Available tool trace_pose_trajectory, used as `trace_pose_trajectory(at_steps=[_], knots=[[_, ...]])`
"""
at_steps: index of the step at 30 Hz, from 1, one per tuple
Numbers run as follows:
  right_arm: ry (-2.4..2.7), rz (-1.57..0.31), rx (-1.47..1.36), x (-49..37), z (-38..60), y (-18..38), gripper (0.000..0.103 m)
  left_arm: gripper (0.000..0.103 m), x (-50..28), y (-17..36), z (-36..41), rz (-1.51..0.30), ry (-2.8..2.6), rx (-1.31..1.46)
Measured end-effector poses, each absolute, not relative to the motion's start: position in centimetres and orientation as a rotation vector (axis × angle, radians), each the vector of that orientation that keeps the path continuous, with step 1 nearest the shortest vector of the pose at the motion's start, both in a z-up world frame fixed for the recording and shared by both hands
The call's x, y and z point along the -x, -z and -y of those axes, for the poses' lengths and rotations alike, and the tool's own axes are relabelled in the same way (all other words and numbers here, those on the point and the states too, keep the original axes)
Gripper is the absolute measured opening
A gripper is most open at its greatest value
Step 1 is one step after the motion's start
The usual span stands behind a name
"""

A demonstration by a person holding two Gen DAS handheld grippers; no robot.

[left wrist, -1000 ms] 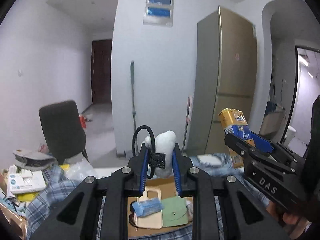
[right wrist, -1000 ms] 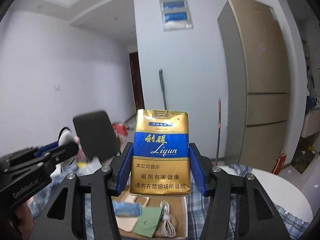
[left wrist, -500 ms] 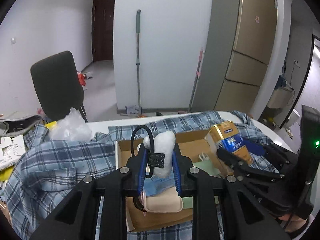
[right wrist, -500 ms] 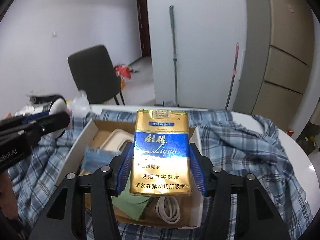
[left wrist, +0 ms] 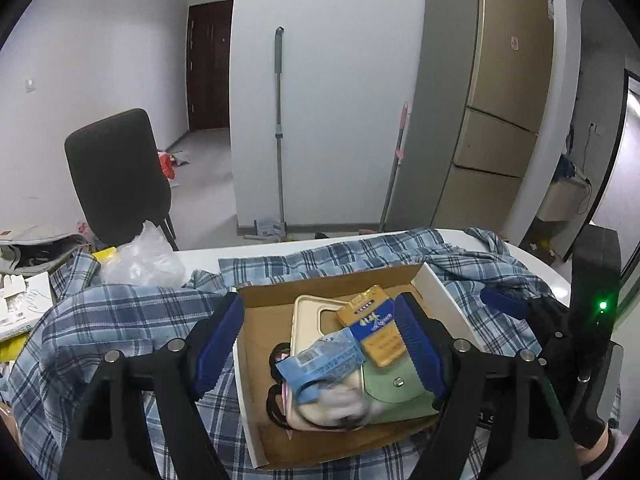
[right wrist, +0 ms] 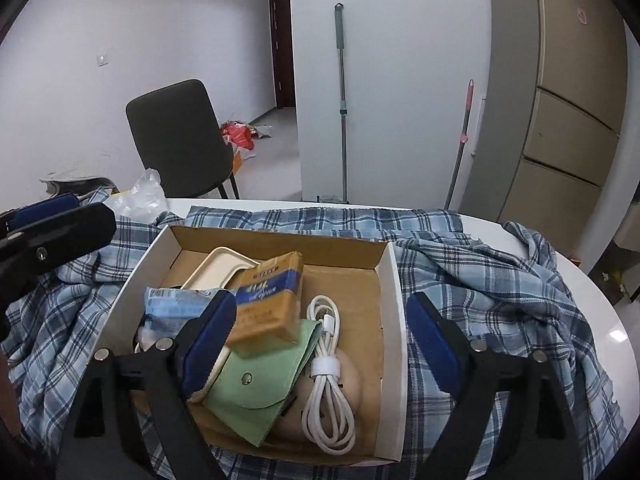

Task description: Organize soft objects

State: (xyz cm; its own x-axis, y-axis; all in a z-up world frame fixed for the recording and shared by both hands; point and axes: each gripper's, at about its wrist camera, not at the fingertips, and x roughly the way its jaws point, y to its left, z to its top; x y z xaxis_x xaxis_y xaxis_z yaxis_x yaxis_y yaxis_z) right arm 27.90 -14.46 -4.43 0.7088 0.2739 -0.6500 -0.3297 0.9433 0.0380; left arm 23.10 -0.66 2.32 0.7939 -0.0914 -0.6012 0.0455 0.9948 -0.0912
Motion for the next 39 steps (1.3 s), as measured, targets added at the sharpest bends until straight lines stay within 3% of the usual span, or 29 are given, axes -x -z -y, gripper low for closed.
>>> trace_pose_trajectory(at_steps=[6,13,25,28,31,33,39], knots=[[-0.329,-0.678,0.075,-27.5,14.8,3.4,0.086,0.079,-22.4,-3.2,1.0,-0.606,0.083,0.063],[-0.311,-0.568,0.027,-25.3,16.3,-0.6,0.086,0.079,-18.3,-7.6,1.2,-0.416,0.103,0.071],[-0.369,-0.277,-0.011,-14.2,18.9,-9.7,0.086,0.08,-5.5,-14.5,2.0,-0.168,0.079,0.013],[-0.391,-0.217,-0.016,-11.2,19.2,-10.9,0.087,0.091,-2.1,-15.1,2.3,-0.106,0.056,-0.018],[-0.408,-0.156,-0.02,-8.3,19.6,-11.6,0.098,0.093,1.0,-14.9,2.2,-0.055,0.052,-0.003],[-0.409,-0.11,-0.026,-6.4,19.8,-11.7,0.103,0.103,2.9,-14.5,2.0,-0.017,0.052,0.008],[-0.377,-0.02,-0.022,-2.7,20.6,-10.2,0.103,0.103,6.4,-12.5,2.3,0.052,0.052,-0.02]])
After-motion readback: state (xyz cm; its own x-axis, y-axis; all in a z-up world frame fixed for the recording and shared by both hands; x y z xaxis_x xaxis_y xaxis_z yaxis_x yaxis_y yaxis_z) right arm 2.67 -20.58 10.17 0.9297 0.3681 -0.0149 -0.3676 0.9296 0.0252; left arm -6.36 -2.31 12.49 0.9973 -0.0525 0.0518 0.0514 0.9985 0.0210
